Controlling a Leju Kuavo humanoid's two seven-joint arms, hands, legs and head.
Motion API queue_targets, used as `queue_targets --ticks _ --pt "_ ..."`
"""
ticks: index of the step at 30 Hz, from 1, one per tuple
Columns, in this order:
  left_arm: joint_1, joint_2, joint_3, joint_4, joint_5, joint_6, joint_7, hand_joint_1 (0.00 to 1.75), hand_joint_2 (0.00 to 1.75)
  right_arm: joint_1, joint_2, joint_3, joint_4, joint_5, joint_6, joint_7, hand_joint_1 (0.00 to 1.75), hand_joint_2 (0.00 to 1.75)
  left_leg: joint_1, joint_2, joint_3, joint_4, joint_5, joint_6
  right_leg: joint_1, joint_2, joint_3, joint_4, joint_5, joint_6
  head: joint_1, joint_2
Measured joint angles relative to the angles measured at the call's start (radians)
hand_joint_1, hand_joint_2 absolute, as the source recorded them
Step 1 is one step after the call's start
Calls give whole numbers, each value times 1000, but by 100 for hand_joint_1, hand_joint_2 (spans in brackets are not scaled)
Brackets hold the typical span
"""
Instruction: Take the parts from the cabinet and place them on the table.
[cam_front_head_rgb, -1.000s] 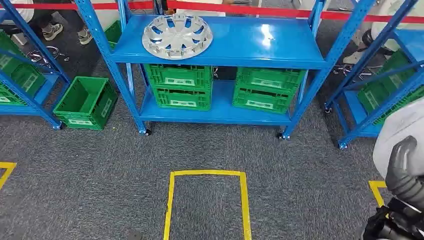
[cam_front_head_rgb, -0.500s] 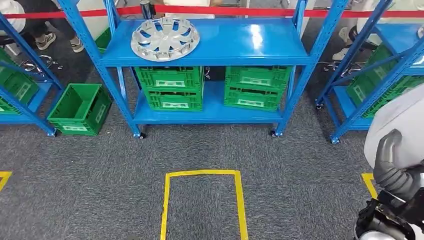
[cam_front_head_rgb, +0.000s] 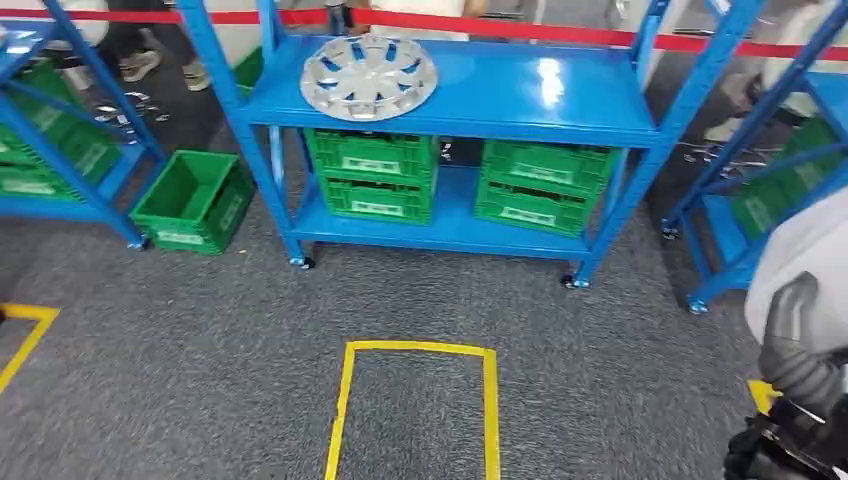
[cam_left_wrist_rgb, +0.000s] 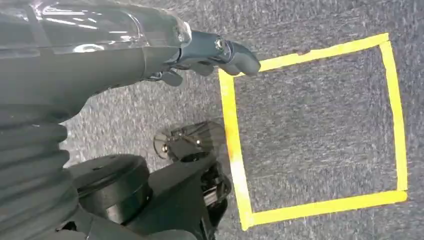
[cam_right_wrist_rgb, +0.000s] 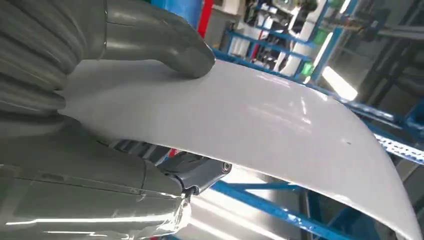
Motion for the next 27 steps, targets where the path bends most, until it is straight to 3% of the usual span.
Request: queue_targets --ticks 1,3,4,5,7,8,9,10,11,12,13,14,18,19,20,21,23,24,25,27 --pt "0 0 5 0 0 0 0 0 175 3 1 0 -1 1 0 2 175 175 3 -7 0 0 3 -5 5 -8 -1 5 2 -12 -14 0" --pt "1 0 11 0 0 1 0 0 175 1 0 0 -3 3 0 2 175 175 10 -19 -8 2 2 -17 7 -31 -1 5 6 -33 -21 0" --pt "4 0 12 0 0 2 1 0 175 -3 0 1 -3 4 0 2 175 175 10 25 -14 29 -19 -11 8 -44 -1 3 13 -41 -24 0" --pt "4 0 12 0 0 2 3 0 175 -1 0 1 -6 6 0 2 175 175 9 61 -44 97 -75 -11 10 -51 -4 2 15 -45 -36 0" --pt "3 -3 12 0 0 2 6 0 175 -2 -2 1 -8 5 0 2 175 175 10 68 -120 275 -174 -14 12 -71 -13 2 18 -49 -51 0" --pt "3 -3 12 0 0 2 7 0 175 -1 -2 1 -7 2 0 2 175 175 10 68 -146 339 -202 -16 14 -82 -17 3 18 -49 -58 0" --pt "4 -4 12 0 0 2 8 0 175 -1 -2 1 -6 0 0 2 175 175 10 68 -152 362 -204 -17 15 -93 -20 5 18 -48 -63 0" --pt "5 -4 12 0 0 2 9 0 175 -1 -3 1 -5 0 0 2 175 175 10 69 -131 332 -182 -15 17 -103 -19 5 18 -47 -68 0" --pt "6 -4 12 0 0 2 9 0 175 -2 -3 1 -4 -1 0 2 175 175 9 76 -88 262 -144 -12 17 -113 -17 6 16 -45 -72 0" --pt "5 -3 12 0 0 3 9 0 175 -3 -3 1 -4 -2 0 2 175 175 7 100 -33 165 -100 -7 17 -122 -13 8 13 -40 -74 0" --pt "5 -4 12 0 0 3 9 0 175 -3 -3 1 -4 -2 0 2 175 175 4 142 16 78 -67 -1 17 -129 -9 10 9 -34 -80 0" --pt "2 -4 12 0 0 3 10 0 175 -2 -4 0 -5 -1 0 2 175 175 -6 180 34 34 -75 1 25 -135 -11 15 2 -25 -90 0" --pt "2 -4 12 0 0 3 10 0 175 -5 -11 -1 -5 0 0 2 175 175 -10 124 23 37 -70 24 19 -177 1 7 -3 -5 -79 0" --pt "2 -4 12 0 0 3 9 0 175 -7 -13 -1 -5 0 0 2 175 175 -6 110 25 34 -67 29 13 -142 0 19 -18 1 -74 0" --pt "0 -4 12 0 0 3 9 0 175 -6 -14 -2 -5 1 0 2 175 175 -5 98 25 34 -66 33 12 -102 -22 65 -49 2 -66 0" --pt "-2 -5 12 0 0 3 9 0 175 -6 -15 -2 -5 0 0 2 175 175 -6 86 24 34 -66 38 14 -81 -63 147 -91 3 -58 0" --pt "-2 -7 12 0 0 3 9 0 175 -2 -18 -2 -4 0 0 2 175 175 -12 59 24 34 -67 44 14 -68 -167 339 -161 1 -39 0" --pt "-1 -7 12 0 0 3 9 0 175 -2 -17 -2 -2 3 0 2 175 175 -16 44 25 34 -68 46 16 -67 -197 381 -159 -3 -31 0" --pt "0 -7 12 0 0 3 9 0 175 -2 -17 -1 0 4 0 2 175 175 -18 30 29 34 -68 47 19 -67 -199 365 -129 -9 -25 0" --pt "-1 -7 12 0 0 3 9 0 175 -2 -17 -1 1 13 0 1 175 175 -25 1 38 34 -70 50 24 -53 -146 211 -17 -27 -11 0"
